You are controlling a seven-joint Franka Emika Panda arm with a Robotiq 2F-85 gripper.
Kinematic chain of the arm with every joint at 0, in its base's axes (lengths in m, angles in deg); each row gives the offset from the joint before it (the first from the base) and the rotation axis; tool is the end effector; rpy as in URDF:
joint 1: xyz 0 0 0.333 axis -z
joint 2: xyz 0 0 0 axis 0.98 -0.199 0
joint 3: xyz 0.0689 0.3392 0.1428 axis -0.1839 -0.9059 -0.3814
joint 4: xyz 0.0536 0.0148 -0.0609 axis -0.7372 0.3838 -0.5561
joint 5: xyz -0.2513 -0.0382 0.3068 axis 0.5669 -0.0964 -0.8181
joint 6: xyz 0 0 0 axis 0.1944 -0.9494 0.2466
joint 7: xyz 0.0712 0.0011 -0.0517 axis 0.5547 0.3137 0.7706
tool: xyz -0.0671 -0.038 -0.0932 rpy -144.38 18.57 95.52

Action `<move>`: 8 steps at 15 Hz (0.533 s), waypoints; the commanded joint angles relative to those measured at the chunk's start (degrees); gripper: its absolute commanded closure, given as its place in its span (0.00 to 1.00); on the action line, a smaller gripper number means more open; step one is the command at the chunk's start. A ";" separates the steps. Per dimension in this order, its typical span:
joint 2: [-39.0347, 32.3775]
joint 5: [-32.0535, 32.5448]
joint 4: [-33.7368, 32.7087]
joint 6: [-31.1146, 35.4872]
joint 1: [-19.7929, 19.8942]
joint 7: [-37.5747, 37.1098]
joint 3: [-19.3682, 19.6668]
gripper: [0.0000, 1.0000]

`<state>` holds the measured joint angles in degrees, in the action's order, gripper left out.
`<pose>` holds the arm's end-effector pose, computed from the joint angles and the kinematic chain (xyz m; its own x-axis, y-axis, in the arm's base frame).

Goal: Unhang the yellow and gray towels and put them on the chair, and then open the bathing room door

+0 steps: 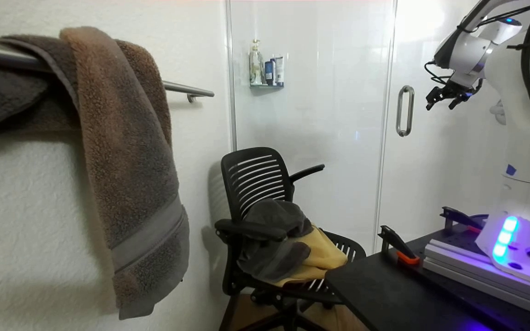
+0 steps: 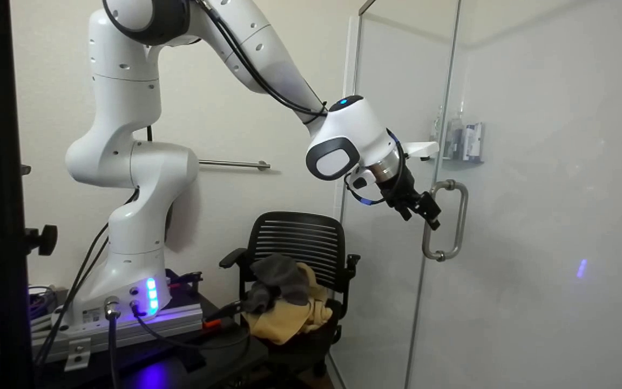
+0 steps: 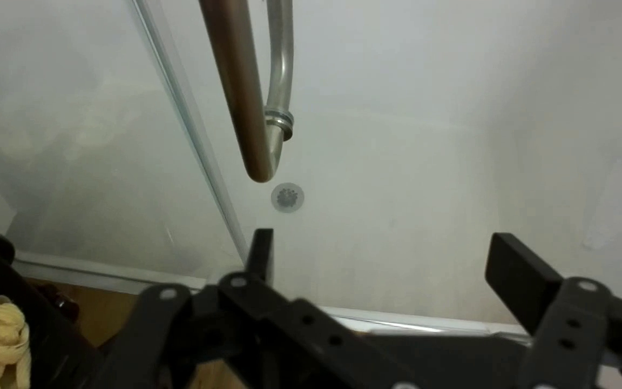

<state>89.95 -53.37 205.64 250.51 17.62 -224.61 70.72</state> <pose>0.3664 -0.4612 0.4075 -0.6650 0.2403 -0.7071 0.3848 0.9217 -0.0487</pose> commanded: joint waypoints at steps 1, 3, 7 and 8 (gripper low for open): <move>0.26 2.00 -4.01 2.35 -11.82 0.67 9.27 0.00; 2.22 2.77 -6.60 2.77 -17.67 0.77 13.45 0.00; 3.91 2.54 -9.64 2.65 -24.79 0.28 18.66 0.00; 3.52 2.06 -10.04 2.66 -26.54 -0.45 20.39 0.00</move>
<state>92.06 -51.51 197.63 252.15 -5.28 -224.62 87.32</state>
